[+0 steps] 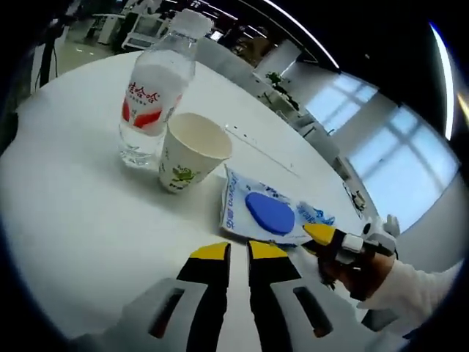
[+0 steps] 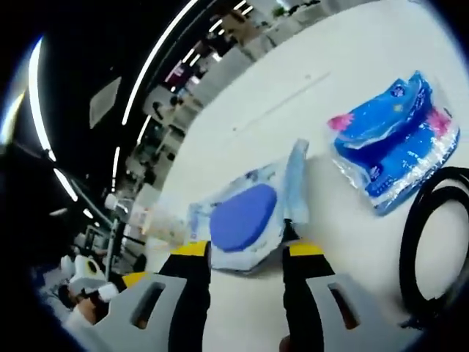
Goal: Arrange the tabletop items into an orderly group along one side of the table until the central work area is clear of visible clutter.
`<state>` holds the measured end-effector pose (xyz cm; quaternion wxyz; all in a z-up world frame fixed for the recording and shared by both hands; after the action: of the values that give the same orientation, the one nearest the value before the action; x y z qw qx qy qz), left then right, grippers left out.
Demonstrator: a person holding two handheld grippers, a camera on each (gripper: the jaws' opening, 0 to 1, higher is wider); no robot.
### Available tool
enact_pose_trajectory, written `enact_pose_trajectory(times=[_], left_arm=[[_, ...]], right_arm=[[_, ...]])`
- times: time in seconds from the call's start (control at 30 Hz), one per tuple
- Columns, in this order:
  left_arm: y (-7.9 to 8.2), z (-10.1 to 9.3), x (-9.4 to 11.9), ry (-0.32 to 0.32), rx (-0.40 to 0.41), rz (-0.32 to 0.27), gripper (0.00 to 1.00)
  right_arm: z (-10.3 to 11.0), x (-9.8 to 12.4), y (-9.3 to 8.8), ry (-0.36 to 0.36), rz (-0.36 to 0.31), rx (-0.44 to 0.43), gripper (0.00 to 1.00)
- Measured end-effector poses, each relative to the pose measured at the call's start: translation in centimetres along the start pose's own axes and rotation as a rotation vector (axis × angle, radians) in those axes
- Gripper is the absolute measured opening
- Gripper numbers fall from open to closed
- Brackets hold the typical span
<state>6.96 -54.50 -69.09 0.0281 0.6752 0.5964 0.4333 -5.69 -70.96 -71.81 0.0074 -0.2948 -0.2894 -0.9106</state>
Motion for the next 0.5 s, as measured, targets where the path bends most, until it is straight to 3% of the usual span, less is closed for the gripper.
enact_pose_trajectory(times=[0.13,0.37,0.4,0.5], left_arm=[[0.0,0.1,1.6,-0.005,0.006,-0.013,0.08],[0.2,-0.6,3.3,-0.022,-0.032,-0.019,0.18],[0.2,-0.8,3.5,-0.024,-0.047,-0.022,0.21],[0.8,-1.0,4.0,-0.003,-0.147,-0.055,0.41]], right_arm=[[-0.1,0.8,-0.2,-0.022,0.028,-0.015,0.51],[0.7,3.1,0.1,0.006,0.009,0.038,0.52],[0.8,3.5,0.1,0.011,0.007,0.046,0.53],[1.1,4.8,0.1,0.042,0.009,0.107,0.56]])
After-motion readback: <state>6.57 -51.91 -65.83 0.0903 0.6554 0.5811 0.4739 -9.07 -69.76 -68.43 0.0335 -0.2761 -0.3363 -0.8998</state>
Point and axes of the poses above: the point that each gripper's makers call its tool centre point, and the gripper's own axes: x roughly backward along the fingers, z roughly to its left, y roughly out of its top, the point moved 4 cm from there along x, roughly backward along the fingers, and after that the axes turned 2 degrees about x, right-handed, at the moved point
